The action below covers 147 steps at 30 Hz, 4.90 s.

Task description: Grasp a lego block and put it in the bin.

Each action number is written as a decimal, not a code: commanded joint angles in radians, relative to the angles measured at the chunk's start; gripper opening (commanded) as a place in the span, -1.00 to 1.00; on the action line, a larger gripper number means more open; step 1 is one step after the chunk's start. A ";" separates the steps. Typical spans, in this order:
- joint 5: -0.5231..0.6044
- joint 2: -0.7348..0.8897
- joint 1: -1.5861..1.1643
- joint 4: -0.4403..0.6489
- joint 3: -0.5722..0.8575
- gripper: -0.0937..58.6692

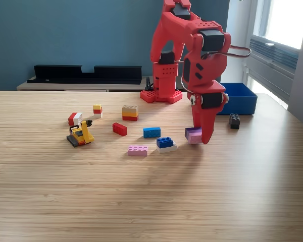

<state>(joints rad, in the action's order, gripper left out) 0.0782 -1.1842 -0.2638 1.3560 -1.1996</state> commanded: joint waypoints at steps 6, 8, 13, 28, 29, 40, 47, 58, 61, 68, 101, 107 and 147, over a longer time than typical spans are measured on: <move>-0.104 -0.565 -0.149 0.084 -0.146 -1.00; -0.086 -0.611 -0.230 0.100 -0.199 -1.00; -0.005 -0.687 -0.434 0.189 -0.233 -1.00; 0.132 -0.689 -0.913 0.284 -0.399 -1.00; 0.133 -0.689 -0.946 0.284 -0.414 -1.00; 0.084 -0.604 -1.066 0.278 -0.351 -1.00; 0.054 -0.476 -1.069 0.278 -0.305 -0.84; 0.015 -0.430 -1.077 0.279 -0.285 0.15; 0.003 -0.430 -1.078 0.279 -0.281 0.08; 0.035 -0.440 -0.992 0.281 -0.215 -0.99; 0.032 -0.430 -0.032 0.106 -0.150 -0.99; 0.038 -0.430 0.008 0.041 -0.184 -0.99; -0.236 -0.430 -0.296 -0.020 -0.314 -0.99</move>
<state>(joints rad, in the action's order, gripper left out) -0.0951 -1.5984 -0.5077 1.3453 -1.5263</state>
